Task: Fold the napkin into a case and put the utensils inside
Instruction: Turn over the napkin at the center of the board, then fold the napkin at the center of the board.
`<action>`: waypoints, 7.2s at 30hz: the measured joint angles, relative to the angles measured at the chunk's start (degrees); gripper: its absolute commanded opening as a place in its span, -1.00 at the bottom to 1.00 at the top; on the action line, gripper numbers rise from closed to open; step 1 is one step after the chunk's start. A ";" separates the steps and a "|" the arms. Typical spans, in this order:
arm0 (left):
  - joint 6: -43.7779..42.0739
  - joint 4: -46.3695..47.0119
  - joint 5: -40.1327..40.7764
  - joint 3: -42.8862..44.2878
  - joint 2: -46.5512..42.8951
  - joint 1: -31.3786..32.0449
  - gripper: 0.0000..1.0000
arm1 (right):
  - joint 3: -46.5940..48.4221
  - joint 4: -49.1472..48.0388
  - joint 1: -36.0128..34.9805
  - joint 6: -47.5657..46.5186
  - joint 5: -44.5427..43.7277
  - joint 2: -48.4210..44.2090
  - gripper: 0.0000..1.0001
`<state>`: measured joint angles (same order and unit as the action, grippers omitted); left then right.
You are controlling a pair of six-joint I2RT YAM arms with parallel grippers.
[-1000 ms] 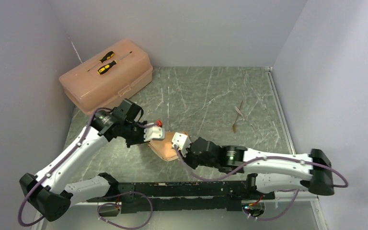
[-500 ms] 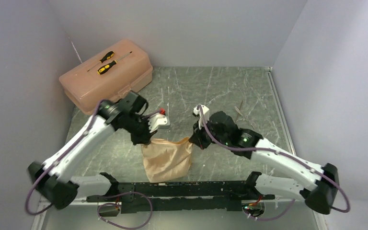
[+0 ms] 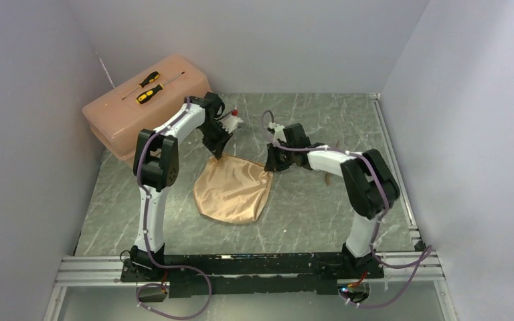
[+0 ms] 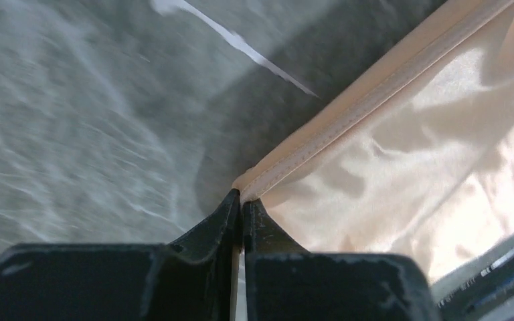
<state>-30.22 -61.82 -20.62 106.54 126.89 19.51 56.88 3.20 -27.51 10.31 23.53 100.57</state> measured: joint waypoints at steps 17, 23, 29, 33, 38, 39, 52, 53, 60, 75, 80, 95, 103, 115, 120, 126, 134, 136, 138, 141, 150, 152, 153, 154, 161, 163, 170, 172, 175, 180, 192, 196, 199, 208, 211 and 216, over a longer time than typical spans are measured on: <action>7.48 6.36 3.91 5.33 0.13 -1.49 0.25 | 7.72 -2.05 3.56 1.36 -9.68 3.37 0.04; 7.45 6.05 4.00 5.33 -6.25 -2.47 0.24 | 1.66 -5.27 2.25 7.50 -10.60 -5.20 0.04; 6.64 4.59 2.93 1.60 -11.80 -3.72 0.43 | -4.72 -6.91 -2.71 13.05 -9.60 -4.57 0.01; 5.55 3.21 2.43 -4.28 -15.08 -4.63 0.47 | -5.79 -7.41 -3.15 15.74 -9.05 -1.99 -0.02; 4.04 2.82 1.70 -12.31 -20.28 -5.05 0.33 | -5.75 -8.04 -2.69 16.92 -9.03 -0.24 -0.07; 3.89 2.89 1.44 -13.68 -21.24 -5.05 0.32 | -5.73 -8.09 -2.69 17.00 -9.05 -0.04 -0.08; 3.93 8.46 -0.39 -31.56 -24.22 -3.69 0.27 | -3.72 -7.82 -2.23 15.15 -11.08 1.90 -0.21; 3.96 8.52 -0.33 -32.28 -24.22 -3.39 0.27 | -3.37 -7.80 -2.05 14.91 -11.28 2.21 -0.23; 3.91 9.94 0.22 -29.90 -24.09 -2.60 0.28 | -1.57 -7.58 -0.22 13.62 -13.07 3.48 -0.26; 2.16 16.52 7.98 -14.38 -6.62 -1.62 0.21 | -0.35 -7.61 0.87 12.83 -13.51 4.76 -0.20; 2.45 17.38 10.08 -12.92 -5.90 -1.62 0.12 | -0.39 -7.67 0.87 13.35 -12.28 4.76 -0.19; 9.03 18.01 11.52 -6.88 -0.72 -1.62 -0.05 | -3.17 -9.60 0.87 15.23 -10.54 3.02 0.04; 11.61 17.64 11.87 -6.49 -0.50 -1.62 0.18 | -4.24 -7.34 0.72 13.92 -14.53 -4.92 0.20; 14.45 12.98 12.11 -5.73 -1.95 -1.62 0.89 | -4.90 -5.44 -2.34 13.25 -18.84 -8.52 0.99; 14.45 11.04 12.09 -3.93 -6.45 -1.64 0.89 | -4.76 -3.89 -2.32 13.07 -20.74 -10.80 1.00; 14.19 11.02 13.94 -2.99 -13.90 -1.57 0.89 | -4.63 -3.39 -1.88 14.64 -24.06 -14.49 0.99; 13.99 10.03 20.85 -3.10 -15.91 -1.57 0.89 | -5.40 -3.41 -2.60 16.33 -24.33 -15.69 0.74; 13.99 9.60 20.50 -3.45 -16.09 -1.62 0.89 | -5.07 -2.58 -4.11 16.98 -24.79 -14.71 0.58; 14.10 9.99 19.26 -5.57 -17.03 -1.64 0.89 | -4.37 -1.90 -5.99 17.90 -25.00 -12.92 0.41; 14.51 9.66 16.98 -10.29 -19.41 -1.55 0.89 | -3.39 -1.49 -7.98 19.41 -24.63 -10.16 0.21; 14.56 8.35 11.23 -20.28 -23.80 0.35 0.82 | -0.66 -0.15 -7.06 22.95 -21.77 -2.97 0.15; 14.38 7.69 9.94 -21.03 -23.87 0.96 0.86 | -0.31 -0.09 -6.29 23.76 -20.94 -1.75 0.14; 14.21 7.32 9.44 -21.18 -23.87 1.29 0.87 | -0.31 0.00 -6.12 23.96 -20.61 -1.46 0.13; 14.01 7.08 8.90 -21.33 -23.89 1.64 0.88 | -0.31 0.24 -5.86 24.24 -20.39 -1.22 0.12; 13.55 5.75 6.40 -21.35 -23.91 3.65 0.88 | -0.31 0.33 -5.46 24.94 -19.91 -1.11 -0.02; 13.44 5.55 6.03 -21.35 -23.91 3.91 0.88 | -0.26 0.13 -5.42 25.24 -19.52 -0.79 -0.07; 13.14 5.01 5.22 -22.38 -25.14 3.82 0.88 | -0.17 -0.20 -4.92 26.21 -18.53 1.99 -0.42; 12.83 4.92 4.87 -23.17 -25.88 3.85 0.88 | 0.13 -0.13 -4.85 26.21 -18.56 2.60 -0.60; 12.15 4.79 4.28 -24.04 -26.80 3.87 0.88 | 0.74 -0.17 -4.55 26.01 -18.56 2.91 -0.85; 11.41 4.50 3.45 -24.41 -26.91 4.09 0.88 | 1.05 -0.22 -3.13 25.81 -18.45 2.91 -1.00; 10.88 4.11 2.73 -25.00 -26.91 10.86 0.88 | 1.05 -0.28 0.07 24.13 -17.62 2.91 -0.57; 10.36 4.07 3.17 -26.58 -26.86 13.51 0.88 | 1.38 -0.26 0.11 23.34 -16.15 3.21 -0.16; 9.94 4.15 4.52 -26.73 -26.73 13.55 0.88 | 1.68 -0.26 0.11 22.97 -15.23 3.37 0.11; 8.85 6.08 8.85 -24.98 -23.08 12.37 0.88 | -2.16 -0.44 -0.20 18.69 -15.58 -6.21 0.34; 8.90 6.05 9.07 -20.65 -19.41 10.80 0.88 | -4.94 -1.60 -1.60 15.30 -15.91 -12.83 0.32; 8.94 6.69 9.42 -11.65 -12.87 8.98 0.88 | -14.64 -6.47 -10.38 5.05 -18.45 -21.66 0.35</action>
<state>-21.28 -55.13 -11.20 94.89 114.02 28.49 42.24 -3.27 -37.89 15.35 5.08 78.91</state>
